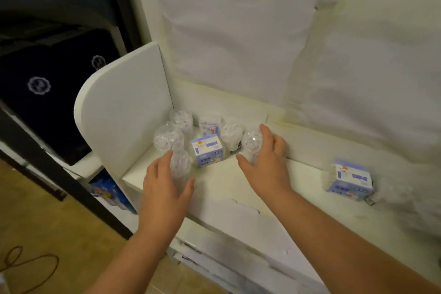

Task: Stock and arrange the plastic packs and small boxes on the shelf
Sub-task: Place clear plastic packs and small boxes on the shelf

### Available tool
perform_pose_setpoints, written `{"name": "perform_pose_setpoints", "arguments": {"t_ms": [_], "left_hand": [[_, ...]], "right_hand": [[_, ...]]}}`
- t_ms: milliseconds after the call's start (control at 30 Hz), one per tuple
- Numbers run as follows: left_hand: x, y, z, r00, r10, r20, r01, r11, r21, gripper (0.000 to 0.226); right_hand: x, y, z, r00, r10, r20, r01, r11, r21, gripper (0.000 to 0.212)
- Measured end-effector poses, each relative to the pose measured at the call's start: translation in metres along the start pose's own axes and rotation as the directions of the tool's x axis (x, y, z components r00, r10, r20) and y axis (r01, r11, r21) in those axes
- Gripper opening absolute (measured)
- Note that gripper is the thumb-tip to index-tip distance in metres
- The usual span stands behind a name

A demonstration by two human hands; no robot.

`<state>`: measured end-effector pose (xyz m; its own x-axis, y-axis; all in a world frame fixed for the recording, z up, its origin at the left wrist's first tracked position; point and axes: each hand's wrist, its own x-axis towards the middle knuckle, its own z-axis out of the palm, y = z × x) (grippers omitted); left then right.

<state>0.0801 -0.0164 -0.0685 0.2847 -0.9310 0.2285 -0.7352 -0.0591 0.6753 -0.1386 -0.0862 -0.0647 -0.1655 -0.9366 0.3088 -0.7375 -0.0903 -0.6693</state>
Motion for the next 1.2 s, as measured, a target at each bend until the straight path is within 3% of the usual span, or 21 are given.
{"name": "perform_pose_setpoints", "arguments": {"t_ms": [133,433,700,933,1200], "left_hand": [[0.007,-0.01,0.001,0.999,0.047,-0.011,-0.047,0.998,-0.038,0.072],[-0.006,0.035,-0.013,0.964,0.265,0.013,-0.261,0.957,-0.127,0.066],[-0.061,0.121,-0.013,0.9,0.434,0.044,-0.42,0.89,-0.179,0.068],[-0.173,0.199,0.004,0.826,0.561,0.057,-0.51,0.786,-0.35,0.067],[-0.317,0.296,0.02,0.663,0.741,0.11,-0.616,0.623,-0.481,0.062]], "right_hand": [[0.003,0.0,0.011,0.993,0.001,-0.117,0.0,1.0,0.002,0.076],[-0.018,-0.003,-0.028,0.994,-0.029,-0.105,0.041,0.993,0.114,0.072],[-0.088,0.009,-0.147,0.977,-0.028,-0.211,0.06,0.987,0.147,0.071],[-0.205,0.038,-0.268,0.964,0.032,-0.265,0.009,0.988,0.153,0.076],[-0.359,0.07,-0.394,0.93,0.085,-0.358,-0.05,0.993,0.108,0.075]]}}
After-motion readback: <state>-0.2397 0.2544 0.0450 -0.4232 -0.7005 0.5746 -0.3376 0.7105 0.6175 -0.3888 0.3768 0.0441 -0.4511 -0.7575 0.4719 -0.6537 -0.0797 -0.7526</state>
